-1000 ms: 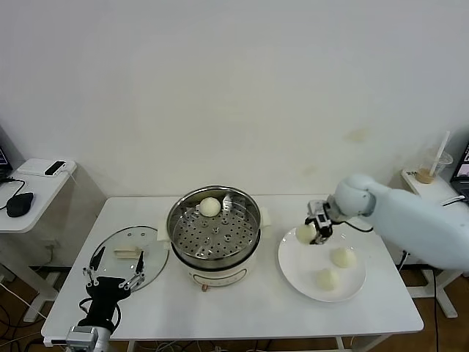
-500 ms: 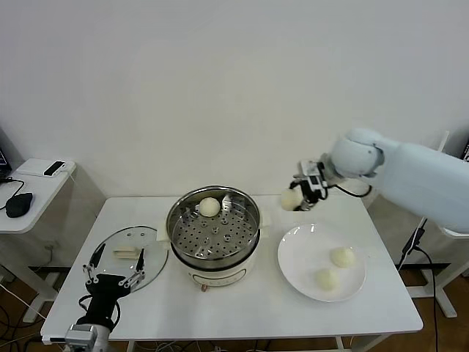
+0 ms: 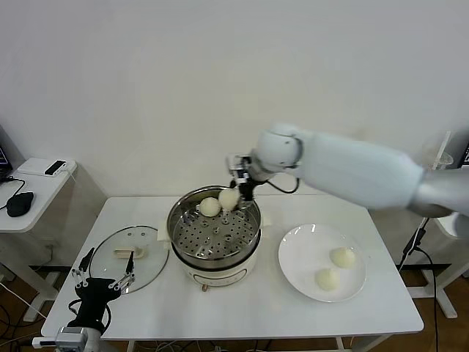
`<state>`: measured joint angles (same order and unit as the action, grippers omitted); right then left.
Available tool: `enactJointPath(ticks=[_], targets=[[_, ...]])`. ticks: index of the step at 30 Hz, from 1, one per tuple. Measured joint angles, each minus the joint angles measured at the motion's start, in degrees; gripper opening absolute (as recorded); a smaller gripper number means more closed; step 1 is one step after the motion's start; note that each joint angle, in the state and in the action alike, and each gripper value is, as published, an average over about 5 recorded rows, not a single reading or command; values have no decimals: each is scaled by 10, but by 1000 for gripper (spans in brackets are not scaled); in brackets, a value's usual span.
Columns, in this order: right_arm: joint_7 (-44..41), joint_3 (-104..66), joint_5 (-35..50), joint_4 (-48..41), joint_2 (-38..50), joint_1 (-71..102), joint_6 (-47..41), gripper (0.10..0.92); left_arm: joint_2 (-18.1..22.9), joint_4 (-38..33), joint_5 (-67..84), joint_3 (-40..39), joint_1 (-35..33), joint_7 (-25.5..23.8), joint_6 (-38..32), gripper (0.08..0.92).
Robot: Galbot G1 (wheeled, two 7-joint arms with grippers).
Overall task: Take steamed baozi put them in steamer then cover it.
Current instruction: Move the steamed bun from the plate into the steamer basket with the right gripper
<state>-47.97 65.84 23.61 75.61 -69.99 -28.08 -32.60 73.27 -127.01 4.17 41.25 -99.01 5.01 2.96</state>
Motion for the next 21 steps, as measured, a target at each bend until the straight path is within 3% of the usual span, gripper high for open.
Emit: enactJointPath(ticks=[11, 21], targets=[[18, -2, -1, -88, -109, 47, -19, 628, 6, -7, -3, 3, -2, 0, -2, 823], [24, -3, -11, -139, -150, 78, -25, 628, 2, -5, -3, 10, -3, 0, -5, 823]])
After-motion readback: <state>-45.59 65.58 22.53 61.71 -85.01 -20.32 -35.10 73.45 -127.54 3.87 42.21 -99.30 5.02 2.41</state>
